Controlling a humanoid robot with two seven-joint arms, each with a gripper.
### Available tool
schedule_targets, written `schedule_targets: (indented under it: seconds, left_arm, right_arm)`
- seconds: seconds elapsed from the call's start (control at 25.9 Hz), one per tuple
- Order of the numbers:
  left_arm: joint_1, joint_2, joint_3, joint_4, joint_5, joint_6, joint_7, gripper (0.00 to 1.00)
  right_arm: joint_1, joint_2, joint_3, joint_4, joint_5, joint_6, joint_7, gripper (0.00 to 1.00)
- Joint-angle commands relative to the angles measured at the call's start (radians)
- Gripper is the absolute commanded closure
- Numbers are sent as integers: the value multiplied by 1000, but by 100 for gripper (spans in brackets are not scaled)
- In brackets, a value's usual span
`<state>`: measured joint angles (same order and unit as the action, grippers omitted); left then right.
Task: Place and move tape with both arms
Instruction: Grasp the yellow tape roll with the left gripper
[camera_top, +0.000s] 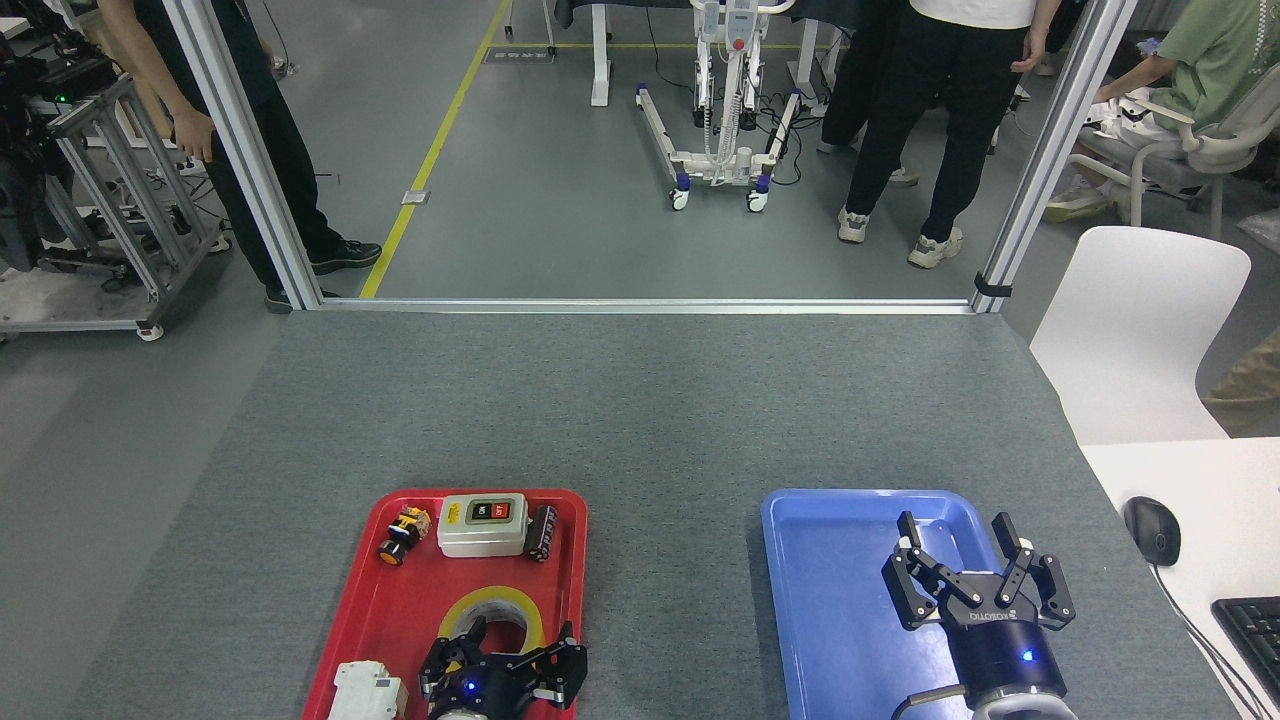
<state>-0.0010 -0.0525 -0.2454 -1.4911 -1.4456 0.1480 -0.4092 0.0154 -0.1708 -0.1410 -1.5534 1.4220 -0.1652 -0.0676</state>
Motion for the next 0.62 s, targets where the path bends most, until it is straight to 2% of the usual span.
schedule_targets:
  seconds: [0.0, 0.08, 0.27, 0.46, 0.58]
  left_arm:
    - [-1, -3, 0, 11, 1, -18, 0, 1]
    - [-2, -3, -2, 12, 1, -25, 0, 2]
    - [-5, -1, -2, 12, 2, -27, 0, 25]
    - [-1, 3, -2, 12, 2, -56, -2, 60]
    - [1, 5, -2, 12, 2, -67, -2, 75]
  right_arm:
    - [3, 2, 0, 1, 0, 0, 6, 0]
    - [3, 2, -2, 1, 0, 0, 6, 0]
    - [3, 1, -2, 1, 0, 0, 5, 0]
    - [5, -1, -2, 1, 0, -2, 6, 0]
    - [5, -1, 0, 1, 2, -2, 6, 0]
